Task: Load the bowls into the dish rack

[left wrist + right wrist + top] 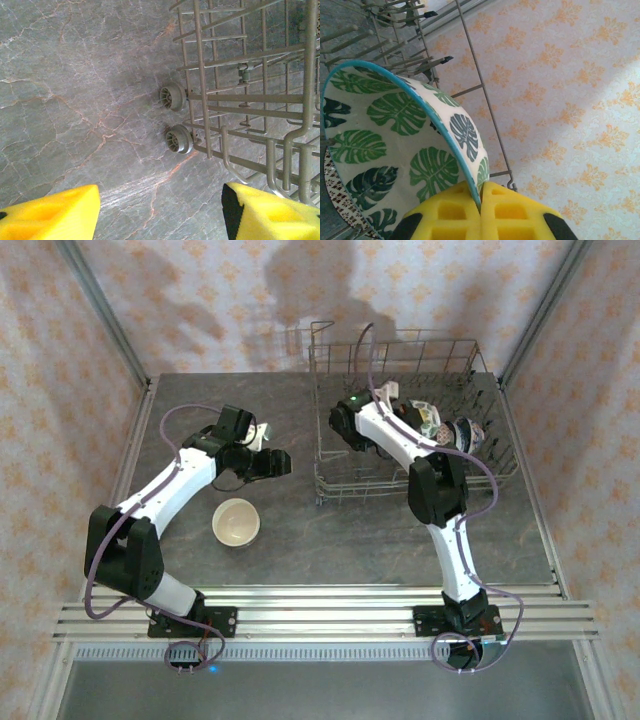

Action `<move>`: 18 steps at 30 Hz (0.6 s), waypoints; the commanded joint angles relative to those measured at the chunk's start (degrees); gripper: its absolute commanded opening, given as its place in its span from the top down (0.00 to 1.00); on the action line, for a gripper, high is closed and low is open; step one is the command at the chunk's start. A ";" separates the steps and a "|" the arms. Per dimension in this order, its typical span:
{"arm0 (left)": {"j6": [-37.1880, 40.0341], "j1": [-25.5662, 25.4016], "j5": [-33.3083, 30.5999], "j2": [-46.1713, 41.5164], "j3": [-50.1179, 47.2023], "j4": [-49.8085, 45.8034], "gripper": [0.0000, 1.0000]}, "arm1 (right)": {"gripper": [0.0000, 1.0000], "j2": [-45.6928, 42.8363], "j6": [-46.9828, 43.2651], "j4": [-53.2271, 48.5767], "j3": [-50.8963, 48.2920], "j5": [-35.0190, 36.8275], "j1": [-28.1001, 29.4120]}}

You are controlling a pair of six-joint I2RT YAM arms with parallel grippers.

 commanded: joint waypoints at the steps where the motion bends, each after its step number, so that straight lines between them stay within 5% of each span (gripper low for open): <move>1: 0.10 0.63 -0.29 -1.51 -0.41 1.21 0.33 | 1.00 2.08 0.15 -8.77 -0.45 -1.44 0.56; 10: -0.11 0.90 -0.47 -1.86 -0.67 1.30 0.33 | 0.74 2.67 2.17 -8.69 -0.76 -5.64 0.73; 18: -2.20 1.90 -0.56 -3.79 -2.42 3.76 0.33 | 0.63 4.73 3.96 -8.68 -0.16 -7.78 0.14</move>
